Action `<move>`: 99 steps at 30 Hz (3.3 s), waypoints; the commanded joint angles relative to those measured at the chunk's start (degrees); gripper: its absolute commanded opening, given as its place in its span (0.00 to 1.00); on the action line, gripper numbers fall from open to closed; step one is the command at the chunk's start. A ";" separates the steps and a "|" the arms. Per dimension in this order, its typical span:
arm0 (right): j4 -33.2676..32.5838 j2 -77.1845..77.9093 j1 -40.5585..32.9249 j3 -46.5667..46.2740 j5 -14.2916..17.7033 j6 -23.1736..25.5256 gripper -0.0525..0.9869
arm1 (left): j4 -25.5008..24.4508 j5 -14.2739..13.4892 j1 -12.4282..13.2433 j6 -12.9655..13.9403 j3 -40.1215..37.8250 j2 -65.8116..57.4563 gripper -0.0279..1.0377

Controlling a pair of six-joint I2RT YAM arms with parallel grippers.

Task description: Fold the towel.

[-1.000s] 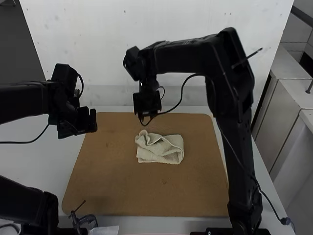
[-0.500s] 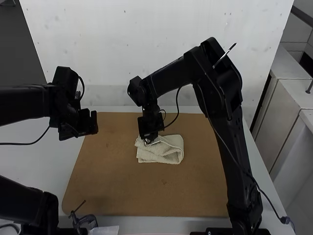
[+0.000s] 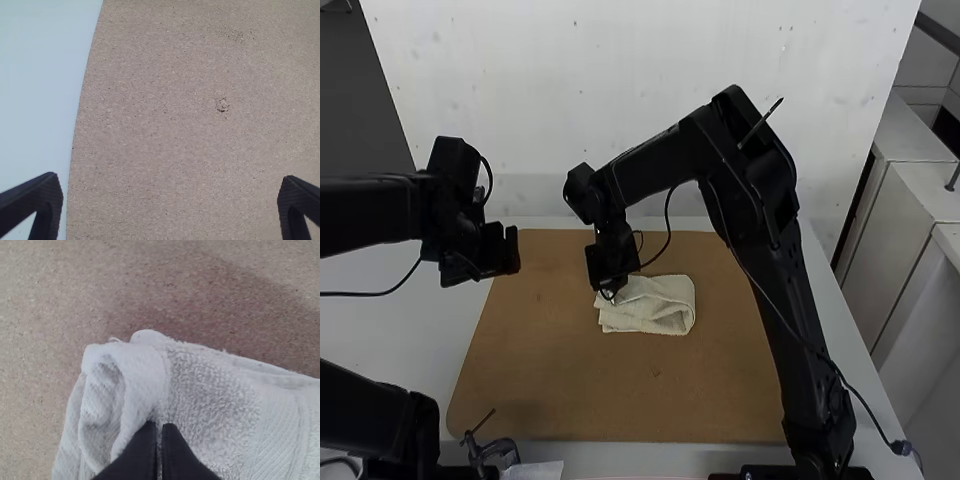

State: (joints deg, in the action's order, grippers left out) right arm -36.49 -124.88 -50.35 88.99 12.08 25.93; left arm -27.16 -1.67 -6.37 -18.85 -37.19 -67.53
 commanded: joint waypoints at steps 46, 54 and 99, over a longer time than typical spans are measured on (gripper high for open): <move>15.40 50.96 36.64 -40.65 3.39 -17.23 0.97 | 1.67 -2.55 0.13 4.44 1.86 8.03 0.92; 18.12 73.82 44.28 -54.10 1.81 -21.80 0.97 | 0.79 -3.78 -0.40 3.12 2.74 13.74 0.92; 18.91 125.76 49.82 -76.25 -0.74 -30.86 0.97 | -8.97 -8.00 6.28 0.31 6.96 58.91 0.90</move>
State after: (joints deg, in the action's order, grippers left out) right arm -18.28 -0.25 0.12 12.78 11.60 -4.34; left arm -36.25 -9.02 -2.63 -18.11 -30.76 -11.75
